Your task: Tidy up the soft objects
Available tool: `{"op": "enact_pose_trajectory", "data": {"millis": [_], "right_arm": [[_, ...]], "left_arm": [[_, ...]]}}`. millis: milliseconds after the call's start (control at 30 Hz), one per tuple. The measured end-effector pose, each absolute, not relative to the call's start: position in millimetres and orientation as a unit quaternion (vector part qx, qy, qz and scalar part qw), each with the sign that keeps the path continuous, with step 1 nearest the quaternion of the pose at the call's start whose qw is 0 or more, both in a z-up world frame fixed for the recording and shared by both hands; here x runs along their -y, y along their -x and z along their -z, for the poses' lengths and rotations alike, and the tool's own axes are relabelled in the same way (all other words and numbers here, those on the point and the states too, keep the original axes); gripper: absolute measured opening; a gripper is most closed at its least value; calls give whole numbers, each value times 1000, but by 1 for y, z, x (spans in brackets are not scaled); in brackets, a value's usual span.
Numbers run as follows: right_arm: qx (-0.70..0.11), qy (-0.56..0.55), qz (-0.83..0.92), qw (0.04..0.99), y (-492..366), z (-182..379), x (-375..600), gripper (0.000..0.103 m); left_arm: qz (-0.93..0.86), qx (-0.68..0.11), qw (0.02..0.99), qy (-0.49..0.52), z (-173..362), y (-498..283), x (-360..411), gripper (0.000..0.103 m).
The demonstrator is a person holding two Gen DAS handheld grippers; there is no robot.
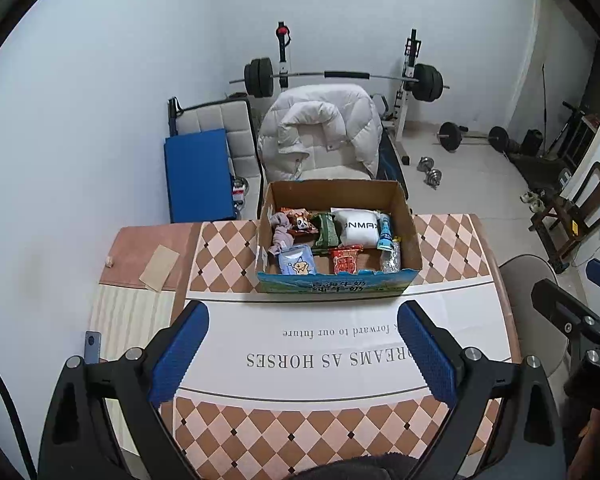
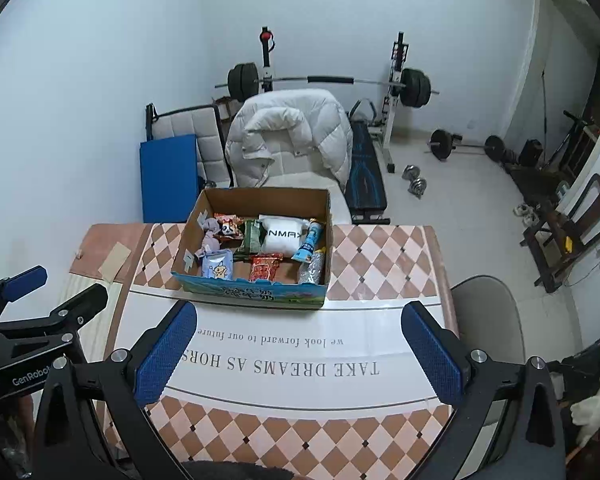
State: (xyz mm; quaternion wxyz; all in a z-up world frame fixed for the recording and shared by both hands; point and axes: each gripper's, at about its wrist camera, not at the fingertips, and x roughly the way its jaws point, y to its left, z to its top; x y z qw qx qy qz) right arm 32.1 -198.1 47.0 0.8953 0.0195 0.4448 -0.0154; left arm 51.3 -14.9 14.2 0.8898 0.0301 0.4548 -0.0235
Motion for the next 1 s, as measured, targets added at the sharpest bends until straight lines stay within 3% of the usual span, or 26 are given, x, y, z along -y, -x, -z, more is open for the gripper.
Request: {"op": "enact_pose_trajectory", "data": {"millis": [367, 1000], "right_arm": [[-427, -5, 21, 904, 23, -76, 180, 103], [-393, 2, 68, 917, 3, -89, 190, 103]], "left_arm": [[37, -452, 891, -16, -23, -20, 9, 97], [16, -415, 909, -23, -34, -33, 5, 97]]}}
